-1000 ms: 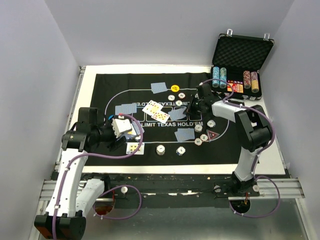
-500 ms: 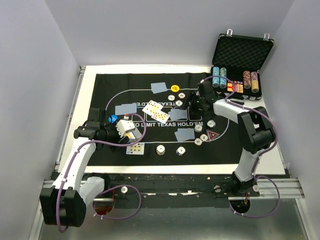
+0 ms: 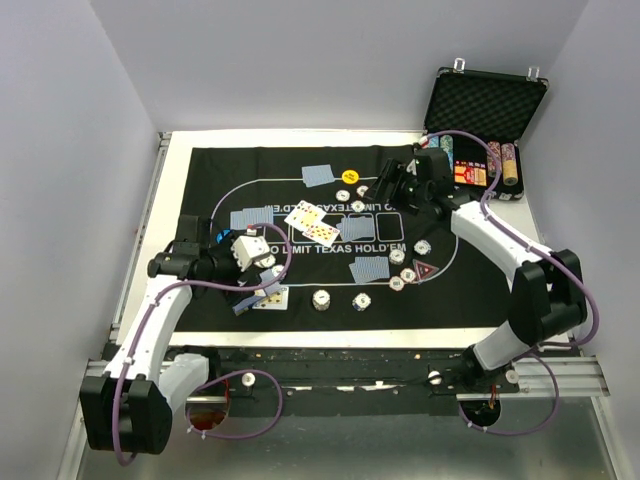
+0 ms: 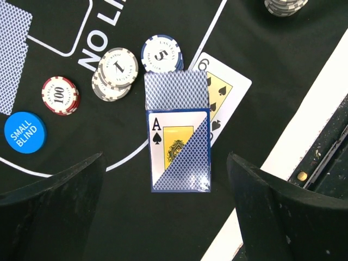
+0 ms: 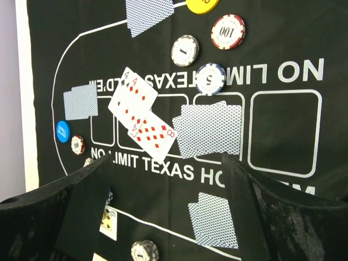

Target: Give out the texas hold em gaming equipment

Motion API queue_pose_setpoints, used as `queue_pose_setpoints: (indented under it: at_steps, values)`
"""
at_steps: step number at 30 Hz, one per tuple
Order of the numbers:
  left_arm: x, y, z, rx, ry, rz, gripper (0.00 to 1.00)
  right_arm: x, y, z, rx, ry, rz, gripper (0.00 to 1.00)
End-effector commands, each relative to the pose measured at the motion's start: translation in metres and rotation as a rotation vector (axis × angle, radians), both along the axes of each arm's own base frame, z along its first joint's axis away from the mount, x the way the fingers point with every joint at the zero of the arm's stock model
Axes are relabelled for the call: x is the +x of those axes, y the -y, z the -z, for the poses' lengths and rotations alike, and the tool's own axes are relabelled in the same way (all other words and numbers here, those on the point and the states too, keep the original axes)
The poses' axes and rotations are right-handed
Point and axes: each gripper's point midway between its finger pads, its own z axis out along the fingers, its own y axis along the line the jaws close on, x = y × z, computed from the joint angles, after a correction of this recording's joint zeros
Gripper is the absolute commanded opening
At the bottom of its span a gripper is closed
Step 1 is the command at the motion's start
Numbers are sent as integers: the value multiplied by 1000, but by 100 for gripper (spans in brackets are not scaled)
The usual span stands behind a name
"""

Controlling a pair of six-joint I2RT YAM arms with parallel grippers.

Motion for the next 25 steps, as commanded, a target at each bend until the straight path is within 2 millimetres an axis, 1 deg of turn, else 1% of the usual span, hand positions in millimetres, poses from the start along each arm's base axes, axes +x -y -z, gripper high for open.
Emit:
queue_pose_setpoints:
  at_steps: [1, 4, 6, 7, 8, 11, 12, 14, 15, 18, 20, 22, 25]
  values:
    - [-4, 8, -22, -56, 43, 3, 99, -7, 5, -14, -1, -11, 8, 89]
    - [1, 10, -49, -93, 86, -37, 99, -12, 7, -21, 1, -1, 4, 90]
    - [9, 8, -68, -117, 94, -95, 99, -16, 11, -21, -14, 8, 10, 93]
    - [14, 6, -78, -129, 94, -133, 99, -19, 14, -20, -25, 6, 14, 95]
    - [20, 2, -85, -139, 92, -184, 99, -21, 18, -21, -41, 13, 24, 100]
    - [36, -9, -105, -162, 66, -312, 99, -25, 33, -26, -89, 30, 67, 100]
    - [43, -18, -109, -165, 69, -372, 99, -26, 38, -26, -110, 28, 85, 100]
    - [54, -28, -112, -165, 54, -453, 99, -28, 50, -30, -152, 45, 124, 100]
    - [57, -30, -117, -178, 44, -481, 99, -30, 55, -33, -162, 56, 137, 100]
    - [67, -39, -120, -209, 42, -556, 99, -37, 67, -42, -180, 97, 179, 100]
    - [75, -48, -119, -215, 56, -604, 99, -40, 71, -44, -186, 112, 193, 100]
    - [82, -55, -113, -216, 50, -641, 99, -43, 74, -43, -197, 114, 199, 100]
    - [93, -69, -108, -233, 37, -707, 99, -45, 78, -38, -219, 100, 203, 100]
